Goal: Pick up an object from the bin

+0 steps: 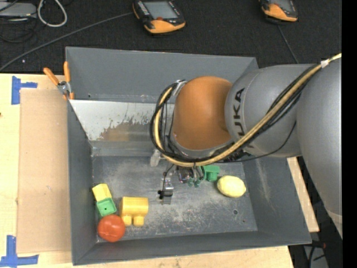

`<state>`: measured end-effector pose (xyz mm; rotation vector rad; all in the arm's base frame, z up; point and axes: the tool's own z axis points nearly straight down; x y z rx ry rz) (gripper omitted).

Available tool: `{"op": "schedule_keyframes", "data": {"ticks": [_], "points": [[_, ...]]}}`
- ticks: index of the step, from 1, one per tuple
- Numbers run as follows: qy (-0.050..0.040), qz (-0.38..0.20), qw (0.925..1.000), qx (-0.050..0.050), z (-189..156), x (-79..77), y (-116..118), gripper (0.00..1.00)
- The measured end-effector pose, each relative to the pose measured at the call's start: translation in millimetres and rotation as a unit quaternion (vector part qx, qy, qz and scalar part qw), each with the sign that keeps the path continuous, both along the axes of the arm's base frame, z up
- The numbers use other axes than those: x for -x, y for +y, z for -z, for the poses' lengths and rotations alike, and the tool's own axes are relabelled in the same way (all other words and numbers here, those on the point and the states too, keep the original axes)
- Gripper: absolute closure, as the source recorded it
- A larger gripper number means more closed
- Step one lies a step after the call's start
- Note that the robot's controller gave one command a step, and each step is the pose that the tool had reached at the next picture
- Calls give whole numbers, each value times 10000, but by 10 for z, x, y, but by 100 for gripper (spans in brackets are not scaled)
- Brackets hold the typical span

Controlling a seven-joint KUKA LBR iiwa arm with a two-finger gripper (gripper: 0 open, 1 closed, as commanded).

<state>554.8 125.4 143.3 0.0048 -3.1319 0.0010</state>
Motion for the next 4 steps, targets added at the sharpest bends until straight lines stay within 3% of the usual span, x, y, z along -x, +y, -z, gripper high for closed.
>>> {"op": "schedule_keyframes", "data": {"ticks": [1, 2, 3, 4], "points": [[-36, 21, 10000, -5, -45, -16, -7, 0], [25, 295, 9996, 9, 778, 301, 418, 0], [-84, -632, 9980, -3, 100, 284, 587, 0], [-5, -293, 9996, 4, 303, 490, 698, 0]]}}
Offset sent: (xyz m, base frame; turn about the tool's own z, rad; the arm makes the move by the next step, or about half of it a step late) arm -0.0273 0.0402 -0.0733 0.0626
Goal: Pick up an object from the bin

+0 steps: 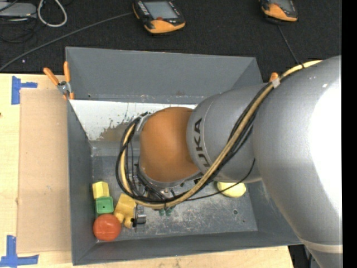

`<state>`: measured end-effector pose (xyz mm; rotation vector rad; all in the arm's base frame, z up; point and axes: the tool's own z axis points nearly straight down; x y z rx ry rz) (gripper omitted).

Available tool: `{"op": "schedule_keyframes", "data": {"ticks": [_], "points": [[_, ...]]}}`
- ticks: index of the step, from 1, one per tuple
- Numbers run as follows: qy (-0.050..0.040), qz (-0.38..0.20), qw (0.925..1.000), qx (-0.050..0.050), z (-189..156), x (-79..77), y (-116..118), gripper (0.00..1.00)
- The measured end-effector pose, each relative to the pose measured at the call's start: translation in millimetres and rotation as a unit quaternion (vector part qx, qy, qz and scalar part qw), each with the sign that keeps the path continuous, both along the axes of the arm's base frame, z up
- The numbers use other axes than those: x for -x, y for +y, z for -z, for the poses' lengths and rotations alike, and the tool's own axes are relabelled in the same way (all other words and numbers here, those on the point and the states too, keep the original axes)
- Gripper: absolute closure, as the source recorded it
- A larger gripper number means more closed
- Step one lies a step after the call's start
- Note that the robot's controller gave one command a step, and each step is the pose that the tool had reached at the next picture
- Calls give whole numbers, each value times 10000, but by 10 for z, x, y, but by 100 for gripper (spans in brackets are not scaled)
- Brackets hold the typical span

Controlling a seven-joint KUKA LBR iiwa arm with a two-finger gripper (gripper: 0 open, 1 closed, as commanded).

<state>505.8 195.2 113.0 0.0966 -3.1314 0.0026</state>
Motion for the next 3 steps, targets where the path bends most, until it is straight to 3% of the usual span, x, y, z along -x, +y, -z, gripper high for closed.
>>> {"op": "schedule_keyframes", "data": {"ticks": [1, 2, 3], "points": [[-79, 52, 10000, -16, 455, -98, -2, 0], [-28, 399, 9992, -19, 425, 7, -108, 100], [-28, 405, 9992, -20, 426, 7, -108, 100]]}}
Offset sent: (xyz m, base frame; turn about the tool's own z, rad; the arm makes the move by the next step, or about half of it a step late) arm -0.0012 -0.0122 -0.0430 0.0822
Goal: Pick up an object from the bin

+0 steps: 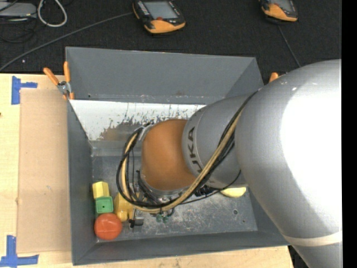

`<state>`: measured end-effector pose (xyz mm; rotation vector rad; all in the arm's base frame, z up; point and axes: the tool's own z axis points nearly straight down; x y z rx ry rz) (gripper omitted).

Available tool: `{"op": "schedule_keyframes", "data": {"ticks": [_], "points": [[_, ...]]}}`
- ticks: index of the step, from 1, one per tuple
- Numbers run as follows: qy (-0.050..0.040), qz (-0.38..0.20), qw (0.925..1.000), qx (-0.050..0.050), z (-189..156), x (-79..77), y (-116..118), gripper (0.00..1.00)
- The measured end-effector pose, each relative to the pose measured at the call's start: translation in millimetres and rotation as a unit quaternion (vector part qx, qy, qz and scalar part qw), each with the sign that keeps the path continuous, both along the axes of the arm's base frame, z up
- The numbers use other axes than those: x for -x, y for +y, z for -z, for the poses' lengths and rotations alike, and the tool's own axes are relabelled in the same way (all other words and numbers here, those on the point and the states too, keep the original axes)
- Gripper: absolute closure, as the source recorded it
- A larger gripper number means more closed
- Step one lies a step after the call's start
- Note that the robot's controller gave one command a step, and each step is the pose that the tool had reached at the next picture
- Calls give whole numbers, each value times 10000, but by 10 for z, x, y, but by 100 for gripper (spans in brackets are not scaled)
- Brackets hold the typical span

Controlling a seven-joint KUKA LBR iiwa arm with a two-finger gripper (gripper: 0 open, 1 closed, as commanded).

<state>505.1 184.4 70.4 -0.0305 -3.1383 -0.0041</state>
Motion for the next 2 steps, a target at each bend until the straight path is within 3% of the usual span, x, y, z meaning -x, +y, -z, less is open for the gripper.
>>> {"op": "schedule_keyframes", "data": {"ticks": [2], "points": [[56, 5, 10000, 20, -669, 30, -17, 100]]}}
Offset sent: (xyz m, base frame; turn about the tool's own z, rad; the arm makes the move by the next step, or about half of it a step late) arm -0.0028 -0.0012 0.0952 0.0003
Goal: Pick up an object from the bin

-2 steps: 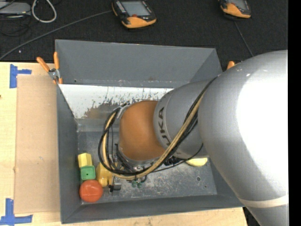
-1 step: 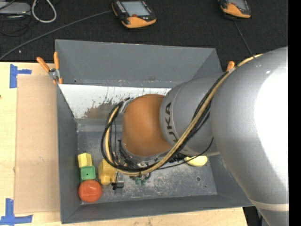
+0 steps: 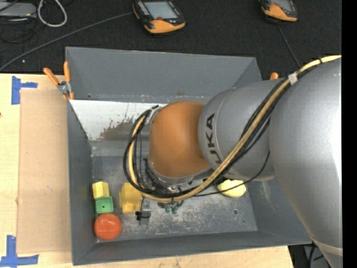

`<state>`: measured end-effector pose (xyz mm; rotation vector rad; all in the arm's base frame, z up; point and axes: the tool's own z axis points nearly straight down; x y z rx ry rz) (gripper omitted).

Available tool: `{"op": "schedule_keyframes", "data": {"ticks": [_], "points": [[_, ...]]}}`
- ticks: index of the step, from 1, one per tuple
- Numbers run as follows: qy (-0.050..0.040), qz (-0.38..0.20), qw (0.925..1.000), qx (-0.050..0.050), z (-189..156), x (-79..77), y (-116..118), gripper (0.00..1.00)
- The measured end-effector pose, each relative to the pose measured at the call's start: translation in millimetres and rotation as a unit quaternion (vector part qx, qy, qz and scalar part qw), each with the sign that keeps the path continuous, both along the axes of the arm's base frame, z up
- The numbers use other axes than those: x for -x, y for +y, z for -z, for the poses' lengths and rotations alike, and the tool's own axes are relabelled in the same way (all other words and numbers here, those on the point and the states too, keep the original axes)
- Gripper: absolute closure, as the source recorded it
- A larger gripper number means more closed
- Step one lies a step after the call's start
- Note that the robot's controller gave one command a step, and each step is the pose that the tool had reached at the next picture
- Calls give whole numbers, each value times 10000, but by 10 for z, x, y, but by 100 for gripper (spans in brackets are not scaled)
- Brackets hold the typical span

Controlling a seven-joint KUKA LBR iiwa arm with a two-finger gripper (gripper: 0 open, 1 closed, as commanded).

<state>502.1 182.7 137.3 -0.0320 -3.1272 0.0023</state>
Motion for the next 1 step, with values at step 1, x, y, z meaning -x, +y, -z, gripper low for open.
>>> {"op": "schedule_keyframes", "data": {"ticks": [1], "points": [[-31, 1, 10000, -13, -296, -15, 3, 100]]}}
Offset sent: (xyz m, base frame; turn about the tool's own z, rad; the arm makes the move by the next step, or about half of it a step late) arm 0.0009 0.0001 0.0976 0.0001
